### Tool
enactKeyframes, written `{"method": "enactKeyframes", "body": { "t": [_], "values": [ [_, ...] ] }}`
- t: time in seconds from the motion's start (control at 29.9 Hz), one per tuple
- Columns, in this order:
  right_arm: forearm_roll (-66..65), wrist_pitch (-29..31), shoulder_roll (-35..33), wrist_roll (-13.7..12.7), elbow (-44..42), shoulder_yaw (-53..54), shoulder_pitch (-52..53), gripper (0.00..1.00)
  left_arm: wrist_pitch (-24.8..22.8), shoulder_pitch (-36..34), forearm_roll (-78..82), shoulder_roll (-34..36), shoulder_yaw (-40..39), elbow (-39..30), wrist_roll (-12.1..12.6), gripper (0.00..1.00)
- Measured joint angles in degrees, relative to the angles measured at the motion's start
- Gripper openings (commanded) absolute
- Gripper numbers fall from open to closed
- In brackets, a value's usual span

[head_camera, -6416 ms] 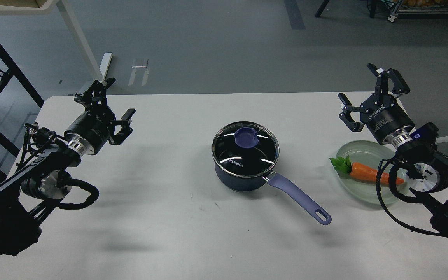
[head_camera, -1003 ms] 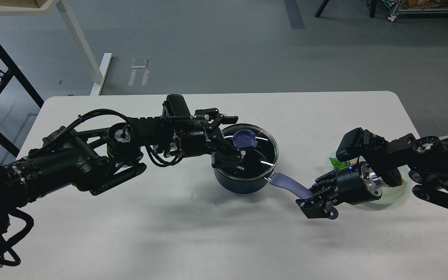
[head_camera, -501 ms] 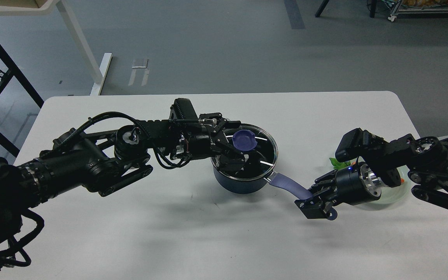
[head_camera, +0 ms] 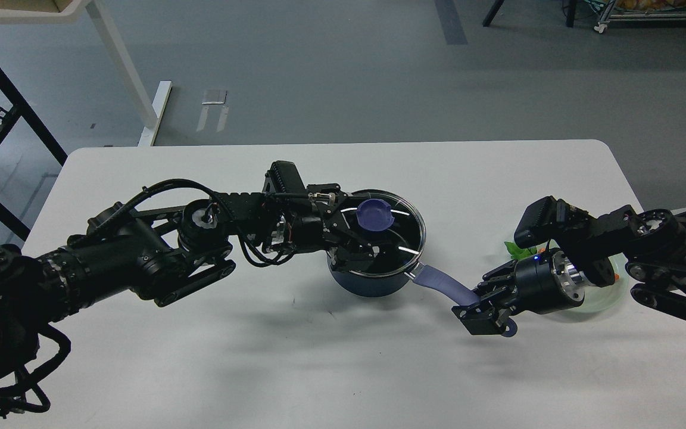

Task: Open pot lid
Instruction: 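Grasp the blue knob of the glass lid with the left gripper, then lift the glass lid off the pot and carry it toward the robot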

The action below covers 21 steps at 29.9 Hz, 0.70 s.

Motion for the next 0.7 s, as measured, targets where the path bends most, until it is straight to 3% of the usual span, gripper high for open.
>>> {"method": "enactKeyframes", "body": {
  "t": [0.07, 0.23, 0.37, 0.53, 0.7],
  "values": [
    [0.0, 0.0, 0.0, 0.0, 0.0, 0.0, 0.0, 0.29, 0.1, 0.0, 0.0, -0.2, 0.0, 0.4, 0.0, 0.80],
    [0.0, 0.0, 0.0, 0.0, 0.0, 0.0, 0.0, 0.29, 1.1, -0.3, 0.0, -1.0, 0.0, 2.0, 0.0, 0.77],
    [0.0, 0.0, 0.1, 0.0, 0.0, 0.0, 0.0, 0.29, 1.3, -0.4, 0.0, -1.2, 0.0, 2.2, 0.0, 0.64],
    [0.0, 0.0, 0.1, 0.0, 0.0, 0.0, -0.2, 0.29, 1.4, -0.6, 0.1, -1.2, 0.2, 2.2, 0.0, 0.38],
    [0.0, 0.0, 0.1, 0.0, 0.0, 0.0, -0.3, 0.29, 1.5, -1.0, 0.1, -1.0, 0.2, 1.2, 0.0, 0.38]
  ]
}}
